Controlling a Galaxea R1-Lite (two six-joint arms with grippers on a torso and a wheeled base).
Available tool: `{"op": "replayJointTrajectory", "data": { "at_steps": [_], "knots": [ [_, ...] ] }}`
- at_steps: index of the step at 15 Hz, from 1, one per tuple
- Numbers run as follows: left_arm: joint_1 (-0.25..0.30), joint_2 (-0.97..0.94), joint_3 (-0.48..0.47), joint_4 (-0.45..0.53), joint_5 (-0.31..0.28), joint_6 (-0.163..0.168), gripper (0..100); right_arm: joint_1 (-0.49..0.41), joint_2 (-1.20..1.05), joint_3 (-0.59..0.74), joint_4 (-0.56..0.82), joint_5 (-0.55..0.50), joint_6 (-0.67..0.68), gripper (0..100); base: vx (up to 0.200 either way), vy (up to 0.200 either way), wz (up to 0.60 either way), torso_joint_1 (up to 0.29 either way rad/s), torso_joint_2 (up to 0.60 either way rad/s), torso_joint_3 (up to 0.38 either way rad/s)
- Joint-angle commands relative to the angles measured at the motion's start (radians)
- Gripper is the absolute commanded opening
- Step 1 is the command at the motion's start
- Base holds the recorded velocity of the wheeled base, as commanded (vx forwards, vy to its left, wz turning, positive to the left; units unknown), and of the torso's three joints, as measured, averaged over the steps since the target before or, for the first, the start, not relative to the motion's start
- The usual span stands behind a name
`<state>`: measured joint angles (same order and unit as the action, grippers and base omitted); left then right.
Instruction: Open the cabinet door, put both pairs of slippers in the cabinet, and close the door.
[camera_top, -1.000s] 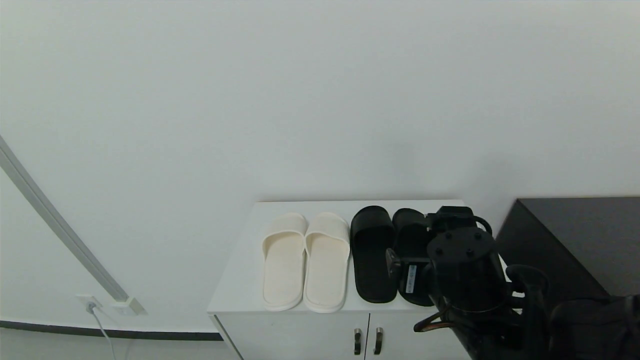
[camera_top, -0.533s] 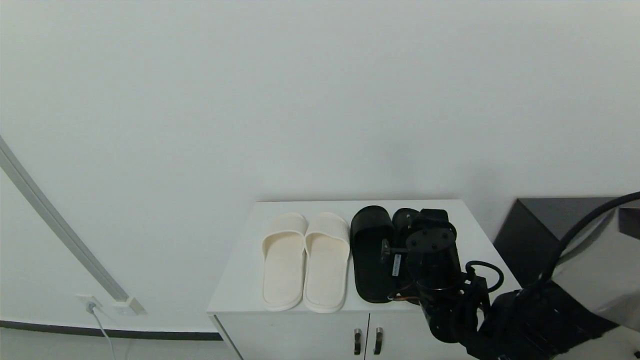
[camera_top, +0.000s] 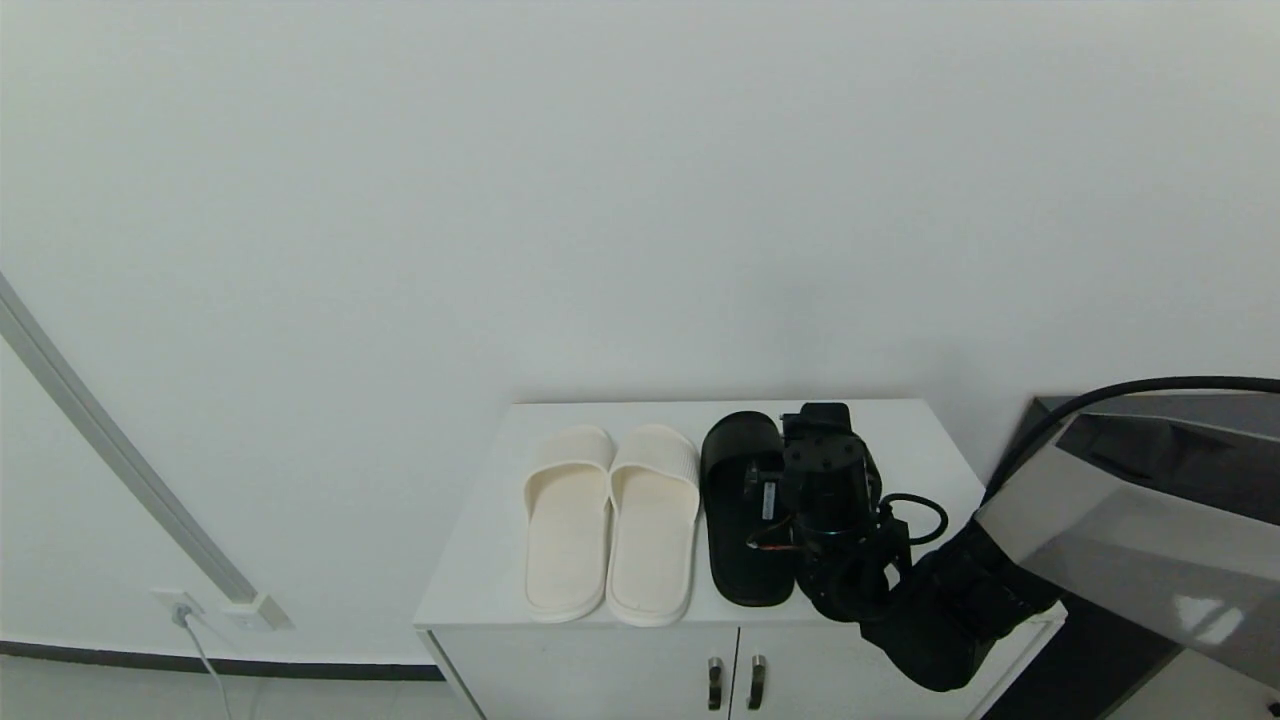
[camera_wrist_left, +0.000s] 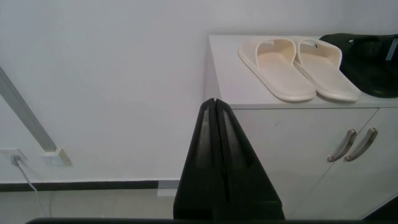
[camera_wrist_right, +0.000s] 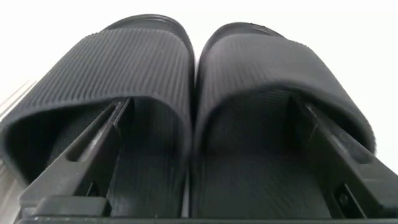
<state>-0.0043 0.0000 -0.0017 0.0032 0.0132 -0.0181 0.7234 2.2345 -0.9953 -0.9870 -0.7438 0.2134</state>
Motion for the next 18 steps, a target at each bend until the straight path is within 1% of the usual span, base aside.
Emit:
{"op": "replayJointTrajectory", "data": {
  "at_steps": [1,2,3,9,11,13,15,18],
  "knots": [
    [0.000,0.002,0.000,0.000,0.001,0.000,0,-0.002,0.014,-0.016,-0.001,0.001,0.001,100,0.000,0.000,0.00,0.000,0.00,0.000],
    [0.000,0.002,0.000,0.000,0.001,0.000,0,-0.002,0.014,-0.016,-0.001,0.001,0.004,100,0.000,0.000,0.00,0.000,0.00,0.000],
    [0.000,0.002,0.000,0.000,0.001,0.000,0,-0.002,0.014,-0.014,-0.001,0.003,0.006,0,0.000,0.000,0.00,0.000,0.00,0.000],
    [0.000,0.002,0.000,0.000,0.001,0.000,0,-0.002,0.007,-0.008,-0.001,0.004,0.006,0,0.000,0.000,0.00,0.000,0.00,0.000],
    [0.000,0.002,0.000,0.000,0.001,0.000,0,0.001,-0.030,0.014,-0.001,0.008,0.001,0,0.000,0.000,0.00,0.000,0.00,0.000],
    [0.000,0.002,0.002,-0.002,0.002,0.000,0,0.004,-0.091,0.060,0.001,0.049,-0.006,0,0.000,0.000,0.00,0.000,0.00,0.000],
    [0.000,0.002,0.002,-0.002,0.002,0.000,0,0.004,-0.197,0.169,-0.005,0.126,-0.048,0,0.000,0.000,0.00,0.000,0.00,0.000],
    [0.000,0.002,0.002,-0.002,0.002,0.000,0,0.025,-0.340,0.288,-0.002,0.238,-0.048,0,0.000,0.000,0.00,0.000,0.00,0.000]
  ]
}}
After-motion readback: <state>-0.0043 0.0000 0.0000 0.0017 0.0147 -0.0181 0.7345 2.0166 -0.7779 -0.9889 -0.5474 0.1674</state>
